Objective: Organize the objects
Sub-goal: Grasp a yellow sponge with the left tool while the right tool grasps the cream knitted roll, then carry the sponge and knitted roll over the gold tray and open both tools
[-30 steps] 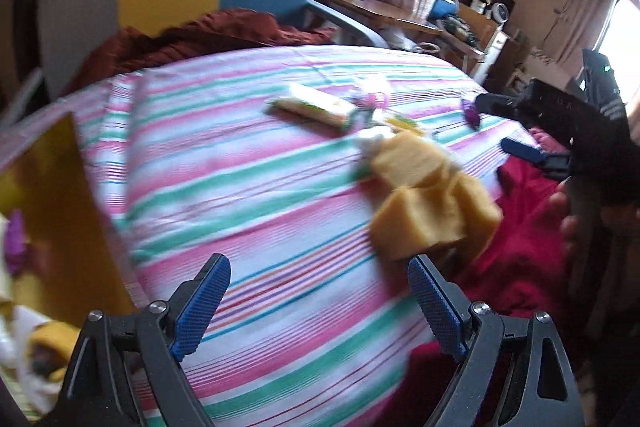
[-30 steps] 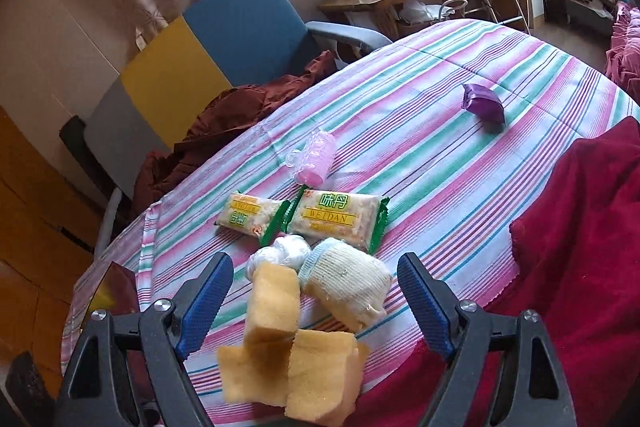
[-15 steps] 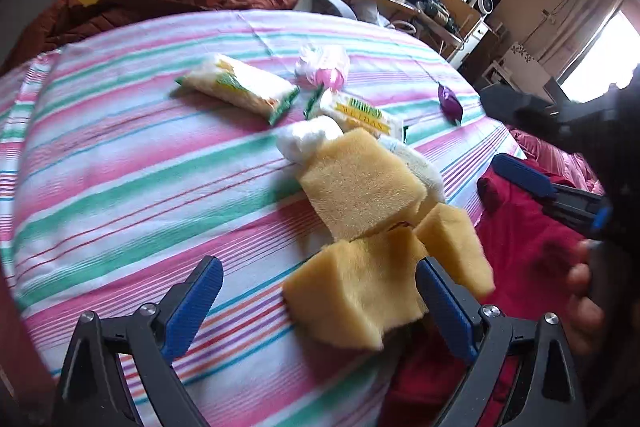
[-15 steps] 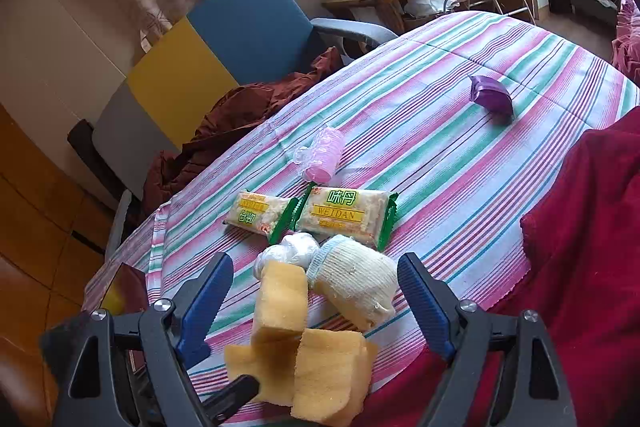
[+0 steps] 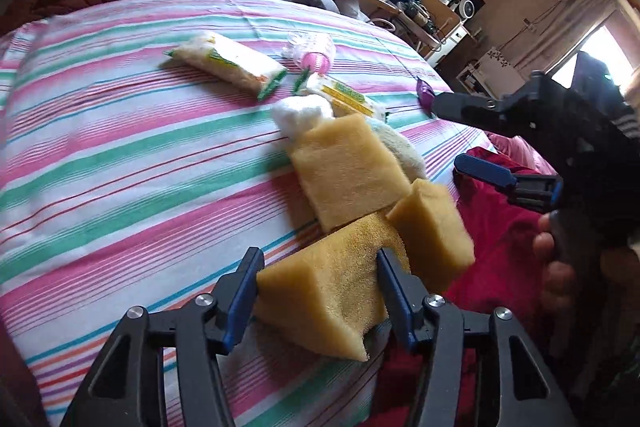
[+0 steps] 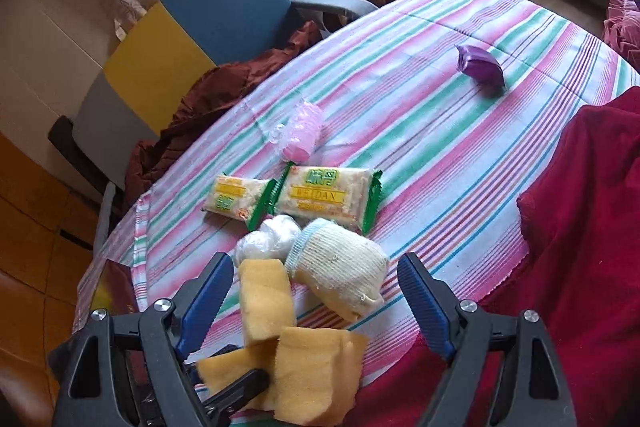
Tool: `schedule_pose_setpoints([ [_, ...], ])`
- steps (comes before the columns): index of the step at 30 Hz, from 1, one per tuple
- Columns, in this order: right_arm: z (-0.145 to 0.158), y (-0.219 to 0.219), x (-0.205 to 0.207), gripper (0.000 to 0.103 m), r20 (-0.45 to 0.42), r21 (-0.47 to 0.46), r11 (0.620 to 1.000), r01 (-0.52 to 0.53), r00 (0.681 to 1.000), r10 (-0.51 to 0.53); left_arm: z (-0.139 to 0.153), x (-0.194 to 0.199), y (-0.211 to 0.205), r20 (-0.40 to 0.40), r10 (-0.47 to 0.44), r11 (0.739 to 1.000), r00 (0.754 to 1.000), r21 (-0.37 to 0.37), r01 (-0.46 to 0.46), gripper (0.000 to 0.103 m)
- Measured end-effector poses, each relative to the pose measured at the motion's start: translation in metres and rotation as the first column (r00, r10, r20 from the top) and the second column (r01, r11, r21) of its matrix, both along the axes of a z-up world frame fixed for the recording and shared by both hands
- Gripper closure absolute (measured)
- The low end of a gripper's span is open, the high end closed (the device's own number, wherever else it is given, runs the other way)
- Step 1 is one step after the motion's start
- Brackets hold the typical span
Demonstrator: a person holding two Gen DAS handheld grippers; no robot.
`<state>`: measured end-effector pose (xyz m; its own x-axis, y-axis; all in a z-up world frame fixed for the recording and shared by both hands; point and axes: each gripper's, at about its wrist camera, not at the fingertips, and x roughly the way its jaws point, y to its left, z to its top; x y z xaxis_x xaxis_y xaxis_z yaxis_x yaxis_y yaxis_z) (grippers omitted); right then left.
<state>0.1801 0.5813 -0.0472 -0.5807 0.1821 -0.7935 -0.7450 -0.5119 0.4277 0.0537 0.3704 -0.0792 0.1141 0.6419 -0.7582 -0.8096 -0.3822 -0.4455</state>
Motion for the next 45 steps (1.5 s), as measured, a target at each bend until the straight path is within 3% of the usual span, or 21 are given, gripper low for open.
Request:
schedule_pose_setpoints([
  [7, -0.020, 0.008, -0.032, 0.017, 0.147, 0.006, 1.000, -0.029, 0.989, 0.028, 0.003, -0.014, -0.040, -0.061, 0.061, 0.998, 0.996, -0.020, -0.062, 0.044],
  [11, -0.049, 0.014, -0.053, 0.017, 0.282, -0.026, 0.998, -0.053, 0.958, 0.058, -0.001, -0.017, -0.042, -0.091, 0.097, 0.995, 0.991, -0.015, -0.099, 0.032],
  [14, -0.053, 0.013, -0.057, 0.021, 0.282, -0.029, 0.996, -0.086, 0.955, 0.091, -0.007, -0.019, -0.033, -0.083, 0.110, 0.994, 0.990, -0.020, -0.112, 0.022],
  [16, -0.052, 0.010, -0.057, 0.031, 0.261, -0.041, 0.994, -0.103, 0.959, 0.110, -0.011, -0.021, -0.028, -0.059, 0.104, 0.994, 0.993, -0.019, -0.105, 0.018],
  [17, -0.052, 0.008, -0.057, 0.039, 0.252, -0.048, 0.992, -0.113, 0.960, 0.121, -0.011, -0.021, -0.027, -0.065, 0.107, 0.994, 0.992, -0.014, -0.108, 0.018],
  [20, -0.050, 0.005, -0.056, 0.042, 0.253, -0.030, 0.992, -0.125, 0.959, 0.128, -0.011, -0.018, -0.027, -0.077, 0.101, 0.995, 0.992, -0.007, -0.102, 0.023],
  [21, -0.049, 0.005, -0.055, 0.045, 0.239, -0.032, 0.992, -0.125, 0.962, 0.129, -0.011, -0.019, -0.029, -0.074, 0.103, 0.995, 0.992, -0.005, -0.103, 0.028],
  [22, -0.045, 0.005, -0.055, 0.046, 0.225, -0.033, 0.992, -0.124, 0.966, 0.129, -0.010, -0.020, -0.030, -0.056, 0.101, 0.995, 0.993, 0.004, -0.100, 0.040],
  [23, -0.043, 0.005, -0.054, 0.047, 0.208, -0.029, 0.992, -0.124, 0.970, 0.127, -0.008, -0.019, -0.030, -0.038, 0.093, 0.996, 0.995, 0.010, -0.092, 0.043],
  [26, -0.030, 0.005, -0.049, 0.047, 0.142, 0.000, 0.992, -0.122, 0.982, 0.121, -0.001, -0.009, -0.030, -0.097, 0.072, 0.997, 0.993, 0.010, -0.071, 0.048],
  [33, -0.007, 0.003, -0.039, 0.047, -0.013, 0.035, 0.993, -0.116, 0.993, 0.117, 0.026, 0.005, -0.047, -0.173, 0.077, 0.997, 0.982, 0.033, -0.072, 0.051],
  [40, 0.013, 0.001, -0.033, 0.047, -0.101, 0.103, 0.990, -0.096, 0.989, 0.107, 0.058, -0.003, -0.094, -0.203, 0.175, 0.982, 0.963, 0.101, -0.157, 0.050],
  [45, 0.021, -0.007, -0.023, 0.047, -0.248, 0.019, 0.988, -0.153, 0.957, 0.153, 0.073, -0.018, -0.134, -0.196, 0.271, 0.959, 0.943, 0.142, -0.246, 0.050],
])
